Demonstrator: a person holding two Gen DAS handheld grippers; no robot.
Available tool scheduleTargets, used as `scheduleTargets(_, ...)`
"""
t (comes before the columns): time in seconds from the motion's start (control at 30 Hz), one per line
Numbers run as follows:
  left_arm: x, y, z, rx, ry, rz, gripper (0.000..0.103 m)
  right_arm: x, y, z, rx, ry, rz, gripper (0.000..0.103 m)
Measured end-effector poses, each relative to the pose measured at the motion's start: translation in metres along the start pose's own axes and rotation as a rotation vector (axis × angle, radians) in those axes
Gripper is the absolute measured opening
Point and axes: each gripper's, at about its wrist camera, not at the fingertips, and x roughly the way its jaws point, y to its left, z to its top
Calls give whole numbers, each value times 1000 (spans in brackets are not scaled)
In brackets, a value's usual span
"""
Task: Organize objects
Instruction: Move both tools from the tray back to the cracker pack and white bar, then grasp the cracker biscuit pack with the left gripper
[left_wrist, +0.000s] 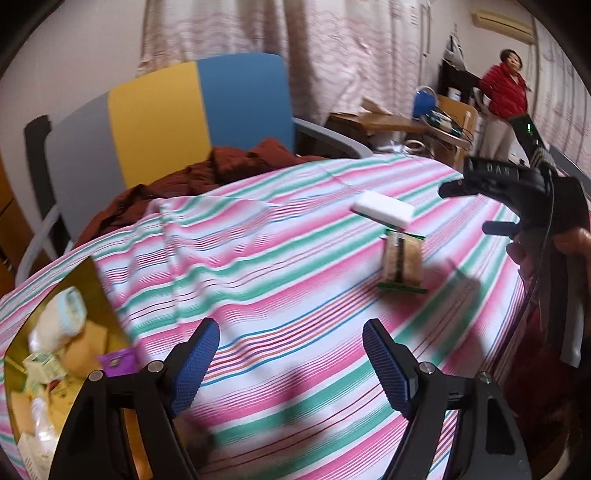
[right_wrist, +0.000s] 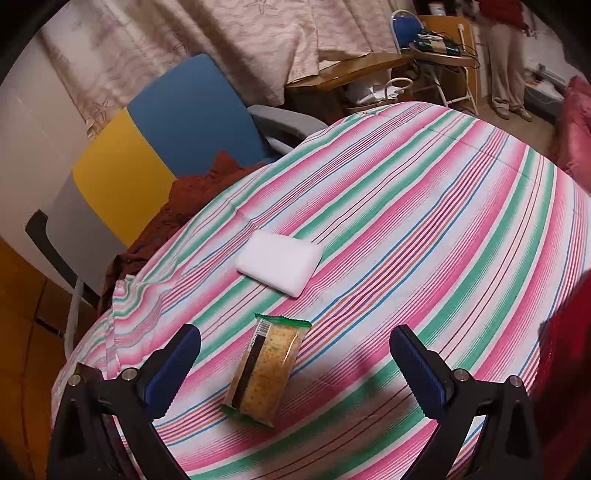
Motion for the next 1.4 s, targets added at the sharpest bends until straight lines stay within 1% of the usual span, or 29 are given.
scheduleTargets(0.07,9,-12,5,29,12,-19,80,-3,-5,1,23,-12,8,103)
scheduleTargets(0.13,16,-22,9,56,17,-34,77,-5,-9,3,48,-18,17,103)
scheduleTargets(0.23,27,-34,17,79,22,-56,77,-6,-12,4,71,-19,39,103)
scheduleTargets(0.43,47,-54,31,118,27,-94,77,-10,-11,5,75,-29,76,103)
scheduleTargets(0.53,61,-61,40,126,35,-112,77,-12,-15,6,100,-42,92,103)
scheduleTargets(0.7,84,-68,52,112,61,-152,77,-11,-23,7,150,-33,121,103)
scheduleTargets(0.8,94,-79,61,139,58,-176,77,-11,-26,7,163,-36,128,103)
scheduleTargets(1.0,117,-109,76,222,65,-223,77,-7,-26,7,170,-22,132,103)
scheduleTargets(1.03,124,-115,76,246,75,-219,77,-7,-26,8,169,-21,132,103)
scheduleTargets(1.1,137,-121,75,259,113,-222,77,-7,-27,8,171,-23,127,103)
scheduleTargets(1.17,153,-126,71,277,150,-208,72,-5,-28,8,173,-16,127,103)
scheduleTargets(1.2,159,-126,69,278,163,-196,63,-5,-28,8,173,-14,125,103)
scheduleTargets(1.23,168,-122,66,255,189,-205,60,-4,-28,8,171,-12,119,103)
scheduleTargets(1.27,168,-117,65,220,176,-221,59,-4,-28,8,170,-11,116,103)
scheduleTargets(1.3,167,-112,65,200,162,-205,47,-3,-28,8,170,-8,116,103)
scheduleTargets(1.33,165,-110,64,199,157,-198,44,-3,-29,9,171,-5,117,103)
scheduleTargets(1.37,161,-106,62,183,157,-197,44,-2,-29,9,171,-2,116,103)
scheduleTargets(1.4,155,-97,60,148,150,-200,43,-1,-29,8,170,2,115,103)
